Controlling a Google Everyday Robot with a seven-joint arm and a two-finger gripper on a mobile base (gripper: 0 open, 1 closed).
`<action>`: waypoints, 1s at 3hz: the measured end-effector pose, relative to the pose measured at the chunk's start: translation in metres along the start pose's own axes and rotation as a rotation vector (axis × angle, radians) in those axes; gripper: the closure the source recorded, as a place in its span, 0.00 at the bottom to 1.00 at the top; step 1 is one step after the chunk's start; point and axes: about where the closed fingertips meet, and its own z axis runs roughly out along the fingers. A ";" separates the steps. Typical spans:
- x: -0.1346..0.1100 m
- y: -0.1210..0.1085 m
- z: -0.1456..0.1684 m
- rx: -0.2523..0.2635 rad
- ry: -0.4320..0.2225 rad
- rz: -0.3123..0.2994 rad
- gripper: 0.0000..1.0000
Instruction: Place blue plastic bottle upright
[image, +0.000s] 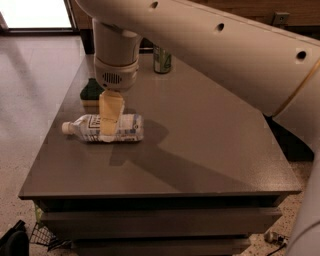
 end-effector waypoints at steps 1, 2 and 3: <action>-0.006 0.001 0.016 -0.017 0.017 0.029 0.00; -0.018 0.003 0.035 -0.022 0.033 0.045 0.00; -0.024 0.005 0.045 -0.024 0.050 0.045 0.00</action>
Offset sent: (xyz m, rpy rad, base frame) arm 0.0000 0.0337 -0.0436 -0.0356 0.0432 -0.0616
